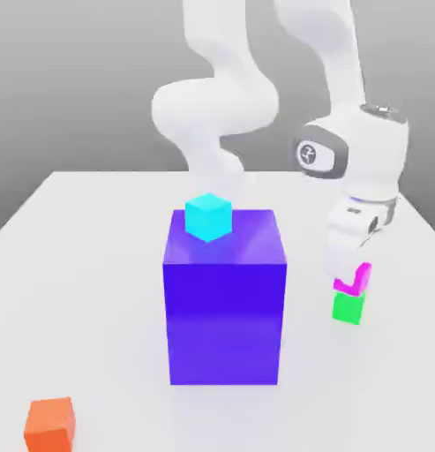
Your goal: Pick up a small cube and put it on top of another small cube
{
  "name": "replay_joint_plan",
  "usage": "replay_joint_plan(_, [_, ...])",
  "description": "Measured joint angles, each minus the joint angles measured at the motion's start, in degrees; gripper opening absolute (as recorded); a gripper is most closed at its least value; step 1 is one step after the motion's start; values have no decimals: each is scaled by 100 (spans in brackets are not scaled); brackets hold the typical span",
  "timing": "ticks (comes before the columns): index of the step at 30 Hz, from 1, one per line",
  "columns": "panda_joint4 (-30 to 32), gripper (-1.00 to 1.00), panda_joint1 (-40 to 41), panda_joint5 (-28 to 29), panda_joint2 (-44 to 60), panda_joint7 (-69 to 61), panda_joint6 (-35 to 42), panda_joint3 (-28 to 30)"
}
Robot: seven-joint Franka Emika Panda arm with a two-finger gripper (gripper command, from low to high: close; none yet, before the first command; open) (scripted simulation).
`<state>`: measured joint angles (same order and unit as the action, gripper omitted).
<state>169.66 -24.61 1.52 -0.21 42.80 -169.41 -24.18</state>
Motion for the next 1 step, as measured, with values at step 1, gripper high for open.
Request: replay_joint_plan(1, [0,100,27,0,0,0,0,0])
